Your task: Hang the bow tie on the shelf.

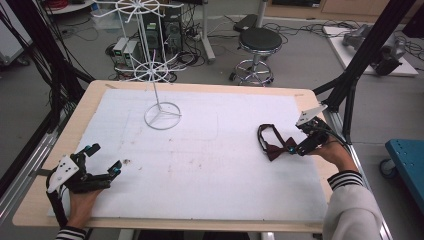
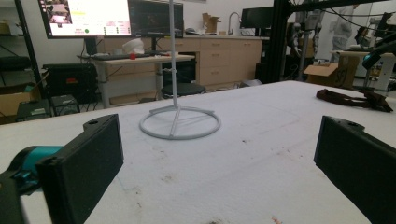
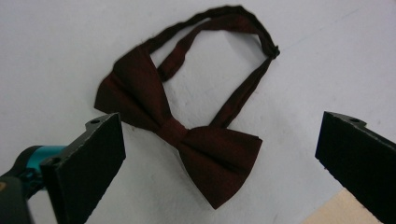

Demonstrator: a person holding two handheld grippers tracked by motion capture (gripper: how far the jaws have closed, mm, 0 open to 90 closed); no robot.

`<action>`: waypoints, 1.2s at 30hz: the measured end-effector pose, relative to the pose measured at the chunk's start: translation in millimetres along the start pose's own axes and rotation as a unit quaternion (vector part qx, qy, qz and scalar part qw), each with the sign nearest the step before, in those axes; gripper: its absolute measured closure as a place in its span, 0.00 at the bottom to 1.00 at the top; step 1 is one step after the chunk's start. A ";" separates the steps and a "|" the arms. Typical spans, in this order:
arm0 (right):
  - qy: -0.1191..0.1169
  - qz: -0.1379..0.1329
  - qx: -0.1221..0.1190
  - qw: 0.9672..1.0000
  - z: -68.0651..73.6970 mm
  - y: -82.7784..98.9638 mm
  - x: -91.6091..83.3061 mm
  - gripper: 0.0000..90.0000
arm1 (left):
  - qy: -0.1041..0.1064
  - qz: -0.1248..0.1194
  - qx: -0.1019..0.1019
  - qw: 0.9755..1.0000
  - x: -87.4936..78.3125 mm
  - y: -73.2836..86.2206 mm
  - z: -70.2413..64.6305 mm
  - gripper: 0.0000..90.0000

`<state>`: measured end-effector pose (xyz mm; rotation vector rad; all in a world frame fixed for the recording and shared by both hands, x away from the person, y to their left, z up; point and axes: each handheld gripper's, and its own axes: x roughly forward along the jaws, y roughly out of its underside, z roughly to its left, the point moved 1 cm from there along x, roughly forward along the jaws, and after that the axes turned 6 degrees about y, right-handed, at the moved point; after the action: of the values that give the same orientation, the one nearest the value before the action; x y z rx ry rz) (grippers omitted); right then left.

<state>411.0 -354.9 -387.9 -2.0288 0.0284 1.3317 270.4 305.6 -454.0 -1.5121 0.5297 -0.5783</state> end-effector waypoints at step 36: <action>-0.053 0.083 -0.049 0.994 -8.8 13.8 37.5 0.36 | 0.001 -0.001 0.001 1.000 -0.2 0.1 -0.1 0.02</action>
<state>430.5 -357.4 -423.7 -2.0695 0.0869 1.5715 270.2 305.7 -454.1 -1.5114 0.5287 -0.5811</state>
